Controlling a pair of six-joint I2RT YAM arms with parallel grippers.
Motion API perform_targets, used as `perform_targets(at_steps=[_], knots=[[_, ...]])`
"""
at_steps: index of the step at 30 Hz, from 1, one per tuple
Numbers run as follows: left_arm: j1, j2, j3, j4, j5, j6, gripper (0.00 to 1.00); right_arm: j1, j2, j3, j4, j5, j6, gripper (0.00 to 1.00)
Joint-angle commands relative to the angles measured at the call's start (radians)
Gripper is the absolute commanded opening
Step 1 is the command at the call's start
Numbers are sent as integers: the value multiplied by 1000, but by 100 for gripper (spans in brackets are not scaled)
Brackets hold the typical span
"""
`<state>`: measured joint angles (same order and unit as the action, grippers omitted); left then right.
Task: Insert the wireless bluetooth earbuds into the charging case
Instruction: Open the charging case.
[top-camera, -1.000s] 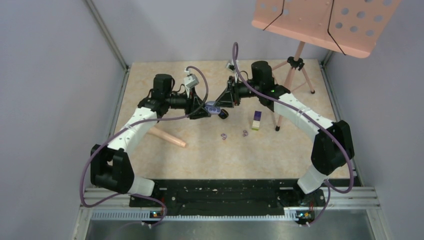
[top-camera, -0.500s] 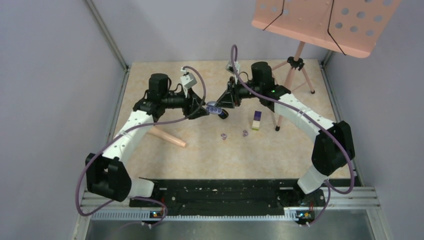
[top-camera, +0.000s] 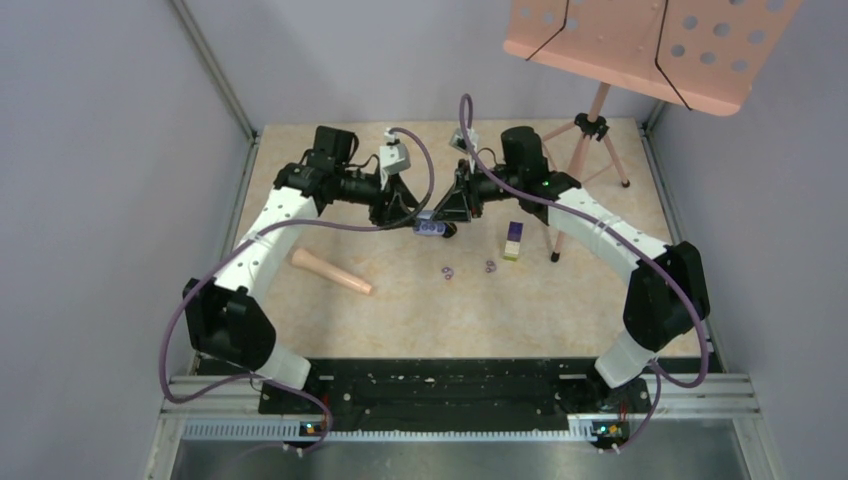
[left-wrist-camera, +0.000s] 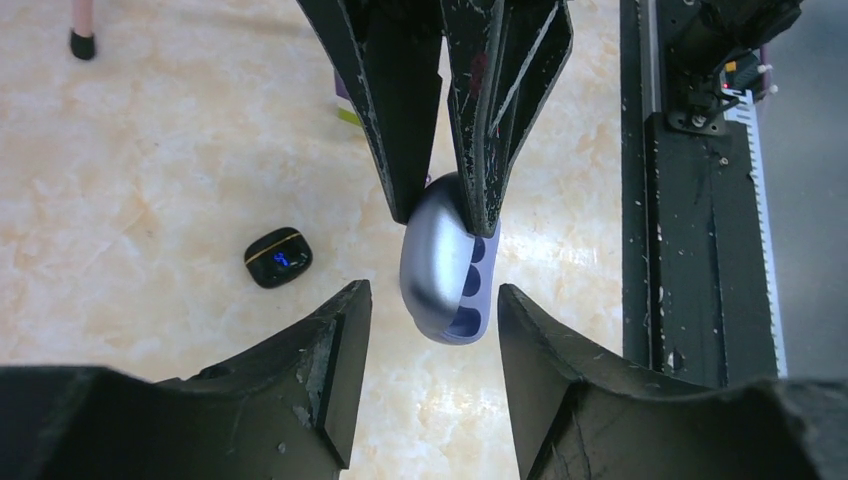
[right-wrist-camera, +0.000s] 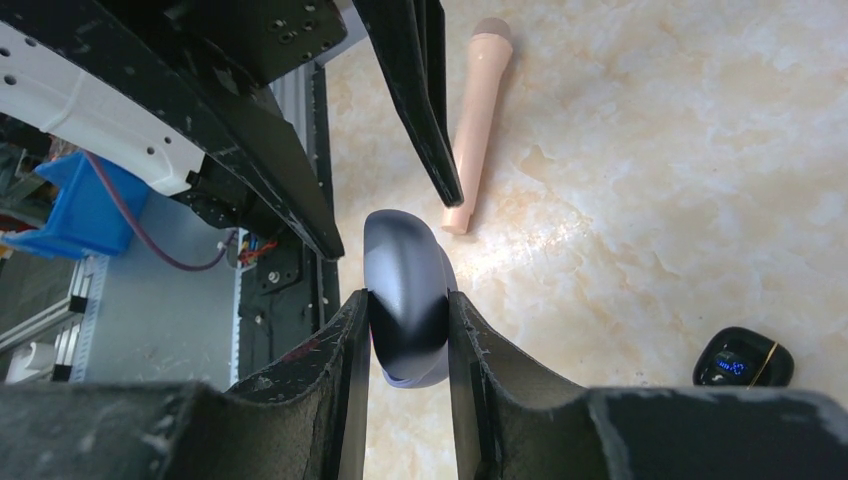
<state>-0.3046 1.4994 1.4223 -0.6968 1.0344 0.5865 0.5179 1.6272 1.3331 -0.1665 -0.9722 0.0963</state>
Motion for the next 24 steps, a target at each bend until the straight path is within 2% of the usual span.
perform_targets(at_steps=[1, 6, 21, 24], knots=[[-13, 32, 60, -118, 27, 94, 54, 18, -31, 34, 14, -29, -31, 0], [-14, 45, 67, -123, 52, 74, 49, 29, -36, 36, -1, -21, -60, 0], [-28, 82, 69, -120, 90, 5, 47, 38, -28, 44, 8, -20, -64, 0], [-28, 90, 72, -107, 99, -14, 42, 38, -27, 43, 7, -20, -63, 0]])
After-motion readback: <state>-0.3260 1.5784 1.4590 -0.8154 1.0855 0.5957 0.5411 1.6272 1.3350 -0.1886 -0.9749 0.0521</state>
